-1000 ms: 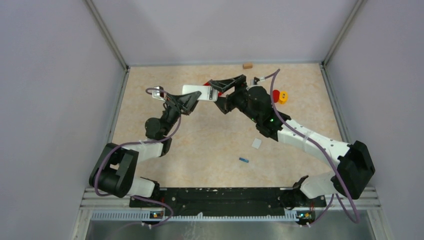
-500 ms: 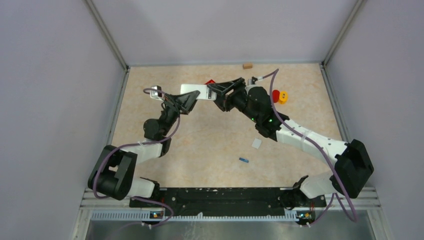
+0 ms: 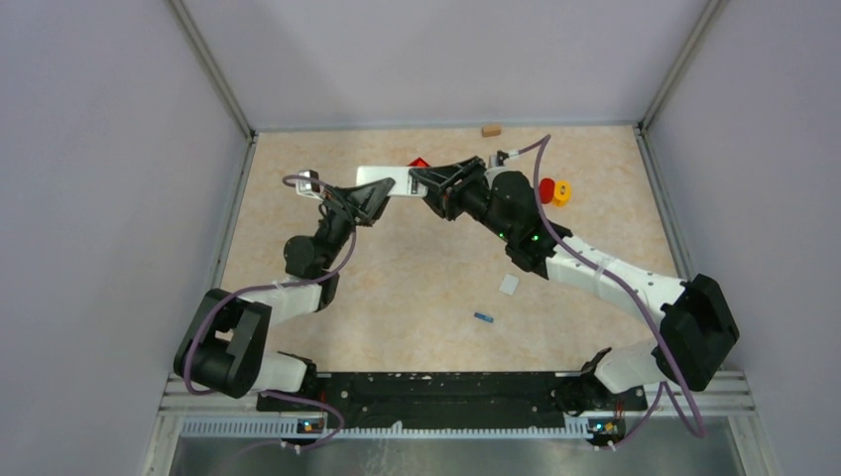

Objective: Load the batteries into the remote control

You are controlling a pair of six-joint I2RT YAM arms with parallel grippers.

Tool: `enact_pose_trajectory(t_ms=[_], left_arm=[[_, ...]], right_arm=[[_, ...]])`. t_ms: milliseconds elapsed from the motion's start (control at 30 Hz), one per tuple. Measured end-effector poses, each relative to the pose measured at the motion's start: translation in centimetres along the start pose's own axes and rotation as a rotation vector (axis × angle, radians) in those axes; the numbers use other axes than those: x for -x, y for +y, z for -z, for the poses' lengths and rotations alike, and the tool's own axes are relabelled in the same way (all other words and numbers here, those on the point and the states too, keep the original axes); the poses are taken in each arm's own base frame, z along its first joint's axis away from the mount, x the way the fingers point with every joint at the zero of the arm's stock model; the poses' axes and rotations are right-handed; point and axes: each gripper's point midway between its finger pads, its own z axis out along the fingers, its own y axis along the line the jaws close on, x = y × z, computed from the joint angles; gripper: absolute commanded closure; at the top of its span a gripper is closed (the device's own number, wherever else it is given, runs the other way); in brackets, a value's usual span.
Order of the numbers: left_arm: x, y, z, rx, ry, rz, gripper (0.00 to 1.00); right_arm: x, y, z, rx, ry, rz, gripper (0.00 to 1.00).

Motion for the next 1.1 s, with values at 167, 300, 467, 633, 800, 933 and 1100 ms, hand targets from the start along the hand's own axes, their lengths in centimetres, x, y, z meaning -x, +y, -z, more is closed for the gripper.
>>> enact_pose_trajectory(t_ms=[167,300,467,633,800,933,1100], left_arm=[[-0.1,0.0,0.0,0.001,0.004,0.007,1.00],[-0.2,0.1,0.0,0.001,0.009,-0.006,1.00],[-0.2,0.3,0.0,0.004,0.008,-0.017,1.00],[-0.2,1.7,0.5,0.041,0.007,-0.032,1.00],[0.2,4.5,2.3,0.122,-0.010,-0.048,1.00],[0.5,6.1,3.4,0.175,-0.014,-0.062,1.00],[0.6,7.4,4.1,0.221,-0.003,-0.098,1.00]], right_arm=[[-0.2,0.1,0.0,0.007,0.011,0.017,0.16],[-0.5,0.0,0.1,0.011,0.032,0.058,0.08],[0.0,-0.8,0.8,0.010,0.047,0.129,0.07],[1.8,-2.9,3.1,-0.035,0.042,0.221,0.10],[2.7,-3.2,6.4,-0.072,0.050,0.447,0.20],[2.6,-6.7,8.7,-0.197,0.132,0.663,0.32],[3.4,-15.6,12.1,-0.519,0.303,0.865,0.34]])
